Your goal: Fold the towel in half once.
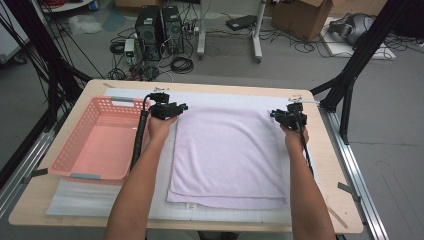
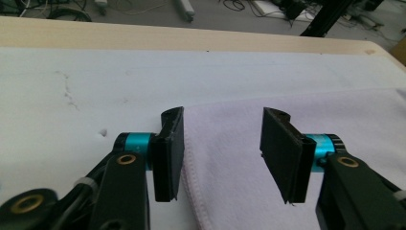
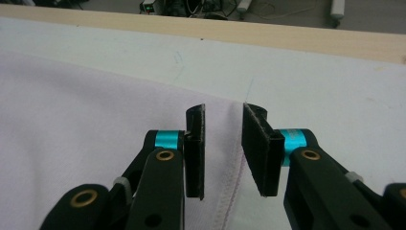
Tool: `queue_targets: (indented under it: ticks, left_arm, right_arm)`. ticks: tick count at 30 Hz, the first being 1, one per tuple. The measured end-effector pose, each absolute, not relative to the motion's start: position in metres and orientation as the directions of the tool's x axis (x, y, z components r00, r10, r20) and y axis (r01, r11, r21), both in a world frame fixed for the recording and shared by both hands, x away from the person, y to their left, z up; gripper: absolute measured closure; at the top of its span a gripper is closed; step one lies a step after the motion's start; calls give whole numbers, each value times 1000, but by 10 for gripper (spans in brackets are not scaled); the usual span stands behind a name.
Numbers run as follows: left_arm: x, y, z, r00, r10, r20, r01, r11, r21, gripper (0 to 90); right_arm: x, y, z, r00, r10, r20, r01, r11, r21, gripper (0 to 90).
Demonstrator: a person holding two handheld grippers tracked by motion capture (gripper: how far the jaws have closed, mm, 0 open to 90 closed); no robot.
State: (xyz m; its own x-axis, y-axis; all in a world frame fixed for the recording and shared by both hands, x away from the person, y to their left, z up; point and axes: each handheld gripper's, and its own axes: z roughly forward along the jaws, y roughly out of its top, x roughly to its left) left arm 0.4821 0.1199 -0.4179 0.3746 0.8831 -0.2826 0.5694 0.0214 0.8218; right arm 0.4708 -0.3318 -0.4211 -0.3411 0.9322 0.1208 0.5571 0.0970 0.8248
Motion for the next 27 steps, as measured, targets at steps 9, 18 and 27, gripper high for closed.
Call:
queue_targets:
  ticks: [9, 18, 27]
  left_arm:
    - [453, 114, -416, 455, 852, -258, 525, -23, 851, 439]
    - [422, 111, -412, 516, 823, -238, 484, -51, 874, 407]
    - [391, 113, -412, 556, 799, -228, 430, -42, 902, 394]
  right_arm:
    - [448, -334, -409, -364, 926, 100, 556, 130, 821, 650]
    - [417, -339, -397, -380, 921, 85, 542, 148, 827, 495]
    - [388, -339, -399, -416, 905, 88, 562, 180, 807, 400]
